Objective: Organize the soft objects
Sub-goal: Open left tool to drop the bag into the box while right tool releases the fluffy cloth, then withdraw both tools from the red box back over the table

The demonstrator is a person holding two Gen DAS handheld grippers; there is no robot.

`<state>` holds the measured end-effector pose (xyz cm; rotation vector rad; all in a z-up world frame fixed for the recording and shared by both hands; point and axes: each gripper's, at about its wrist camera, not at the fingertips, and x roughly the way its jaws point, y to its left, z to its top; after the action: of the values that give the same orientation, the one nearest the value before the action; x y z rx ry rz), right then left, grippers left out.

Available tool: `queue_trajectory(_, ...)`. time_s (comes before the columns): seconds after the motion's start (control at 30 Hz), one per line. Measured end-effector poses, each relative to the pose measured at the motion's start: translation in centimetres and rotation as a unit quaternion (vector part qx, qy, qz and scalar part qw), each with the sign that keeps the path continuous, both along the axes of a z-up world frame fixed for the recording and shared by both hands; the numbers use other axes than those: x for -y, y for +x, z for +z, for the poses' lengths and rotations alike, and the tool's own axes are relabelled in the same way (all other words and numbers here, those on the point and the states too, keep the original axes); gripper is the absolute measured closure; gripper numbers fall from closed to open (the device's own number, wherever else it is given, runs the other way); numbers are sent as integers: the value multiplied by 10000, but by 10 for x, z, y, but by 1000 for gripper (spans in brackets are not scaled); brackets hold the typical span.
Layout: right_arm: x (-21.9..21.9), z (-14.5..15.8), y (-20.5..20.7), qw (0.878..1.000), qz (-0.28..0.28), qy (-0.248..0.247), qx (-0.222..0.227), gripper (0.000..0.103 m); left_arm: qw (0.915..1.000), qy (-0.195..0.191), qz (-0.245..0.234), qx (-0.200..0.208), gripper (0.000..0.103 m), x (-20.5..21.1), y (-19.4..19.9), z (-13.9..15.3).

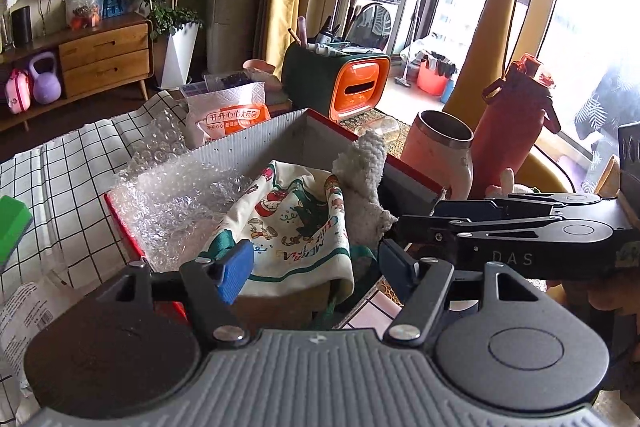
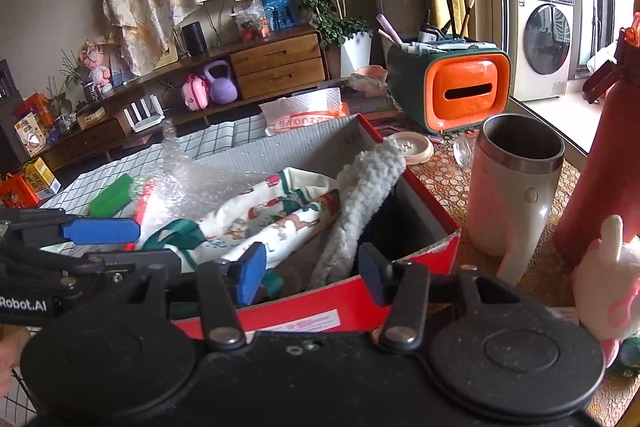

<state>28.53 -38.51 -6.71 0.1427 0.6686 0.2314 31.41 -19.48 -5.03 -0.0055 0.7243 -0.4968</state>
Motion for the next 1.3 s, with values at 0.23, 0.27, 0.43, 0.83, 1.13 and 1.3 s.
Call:
queue_trajectory(0.23, -16, 21, -28, 9994, 244, -70, 238, 38, 9999, 21, 45, 136, 29, -20, -26, 19)
queue_trajectory(0.27, -20, 26, -33, 9990, 299, -134, 313, 35, 9998, 45, 72, 181, 26, -24, -30, 22)
queue_trajectory(0.43, -38, 41, -54, 9973, 507, -159, 508, 26, 9994, 14, 202, 290, 23, -51, -52, 37)
queue_trajectory(0.83, -100, 59, -91, 9910, 1060, -195, 790, 9, 9977, -195, 560, 322, 17, -134, -97, 61)
queue_trajectory(1.13, -159, 47, -105, 9838, 1587, -304, 781, 2, 9920, -476, 1112, 368, 1, -204, -115, 64)
queue_trajectory(1.3, -192, 34, -111, 9785, 1891, -400, 718, 1, 9894, -385, 1364, 303, 0, -229, -113, 56)
